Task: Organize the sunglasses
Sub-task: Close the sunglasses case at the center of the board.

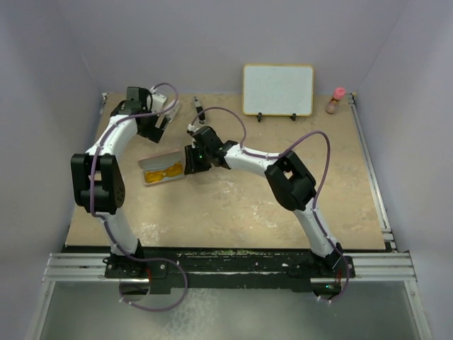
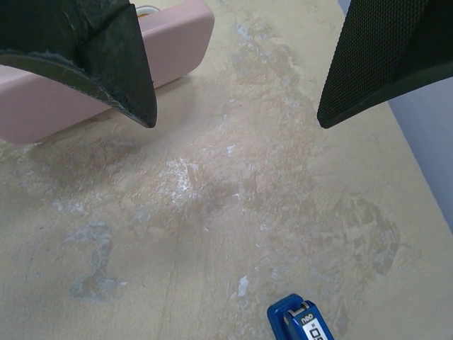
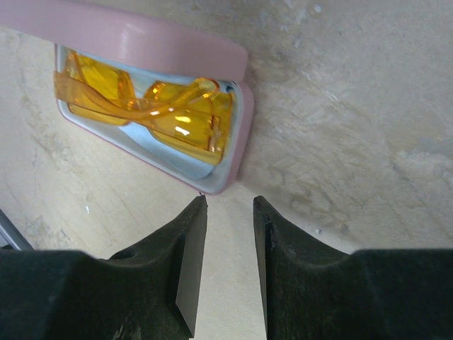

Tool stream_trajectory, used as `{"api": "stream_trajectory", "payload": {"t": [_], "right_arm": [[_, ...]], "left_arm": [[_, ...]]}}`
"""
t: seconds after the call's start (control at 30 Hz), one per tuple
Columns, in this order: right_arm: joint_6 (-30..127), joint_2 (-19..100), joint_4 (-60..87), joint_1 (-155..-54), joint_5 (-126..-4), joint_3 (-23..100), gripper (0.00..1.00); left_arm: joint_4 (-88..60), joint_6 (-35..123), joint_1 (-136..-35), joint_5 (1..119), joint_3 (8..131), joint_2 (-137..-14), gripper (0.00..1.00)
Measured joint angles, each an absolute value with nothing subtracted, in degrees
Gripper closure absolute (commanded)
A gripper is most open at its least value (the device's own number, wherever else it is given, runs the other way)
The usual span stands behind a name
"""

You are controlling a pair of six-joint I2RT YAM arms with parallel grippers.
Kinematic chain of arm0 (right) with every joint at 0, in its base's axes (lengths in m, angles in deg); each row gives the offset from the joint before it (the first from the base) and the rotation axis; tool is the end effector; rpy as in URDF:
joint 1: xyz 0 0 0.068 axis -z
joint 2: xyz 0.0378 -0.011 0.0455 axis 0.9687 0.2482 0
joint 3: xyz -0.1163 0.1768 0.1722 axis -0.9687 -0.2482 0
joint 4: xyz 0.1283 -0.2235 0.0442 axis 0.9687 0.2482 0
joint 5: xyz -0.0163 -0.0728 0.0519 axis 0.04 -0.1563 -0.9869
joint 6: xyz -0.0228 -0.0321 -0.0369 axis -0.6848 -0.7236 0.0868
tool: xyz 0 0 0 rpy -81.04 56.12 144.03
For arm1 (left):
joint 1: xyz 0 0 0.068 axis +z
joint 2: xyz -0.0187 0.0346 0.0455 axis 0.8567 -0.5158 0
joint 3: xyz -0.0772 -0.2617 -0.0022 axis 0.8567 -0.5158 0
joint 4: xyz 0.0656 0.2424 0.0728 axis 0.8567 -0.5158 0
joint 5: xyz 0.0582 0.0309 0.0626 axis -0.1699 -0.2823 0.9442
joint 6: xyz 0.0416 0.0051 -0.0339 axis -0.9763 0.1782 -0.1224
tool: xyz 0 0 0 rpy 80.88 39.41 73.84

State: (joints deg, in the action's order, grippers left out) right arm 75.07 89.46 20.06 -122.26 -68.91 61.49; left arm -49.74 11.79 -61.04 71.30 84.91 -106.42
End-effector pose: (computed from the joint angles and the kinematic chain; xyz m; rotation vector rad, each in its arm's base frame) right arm 0.3487 0.3795 0.1696 -0.3884 2.3881 0.9326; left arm 0.4110 -0.0131 0.2603 0.4643 2.4443 0.2039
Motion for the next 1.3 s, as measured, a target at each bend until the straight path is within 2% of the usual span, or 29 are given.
{"api": "stream_trajectory", "payload": {"t": [0.2, 0.33, 0.7, 1.1, 1.3], "right_arm": [[75.11, 91.69, 20.15, -122.77, -68.80, 65.36, 0.63], [75.15, 93.46, 21.37, -122.83, -68.41, 67.64, 0.67], [75.02, 93.70, 22.53, -122.85, -67.49, 67.72, 0.76], [74.80, 94.70, 22.55, -122.87, -68.41, 68.12, 0.80], [74.63, 95.31, 22.53, -122.87, -68.96, 68.84, 0.99]], "left_arm": [[-49.85, 11.79, -61.43, 71.63, 84.56, -107.57, 0.02], [-49.80, 11.79, -62.00, 71.65, 83.79, -107.57, 0.02], [-50.09, 11.94, -62.90, 71.65, 82.85, -107.57, 0.02], [-50.11, 12.25, -64.34, 71.65, 82.83, -107.57, 0.02], [-50.24, 12.36, -64.34, 71.28, 82.83, -108.01, 0.02]]}}
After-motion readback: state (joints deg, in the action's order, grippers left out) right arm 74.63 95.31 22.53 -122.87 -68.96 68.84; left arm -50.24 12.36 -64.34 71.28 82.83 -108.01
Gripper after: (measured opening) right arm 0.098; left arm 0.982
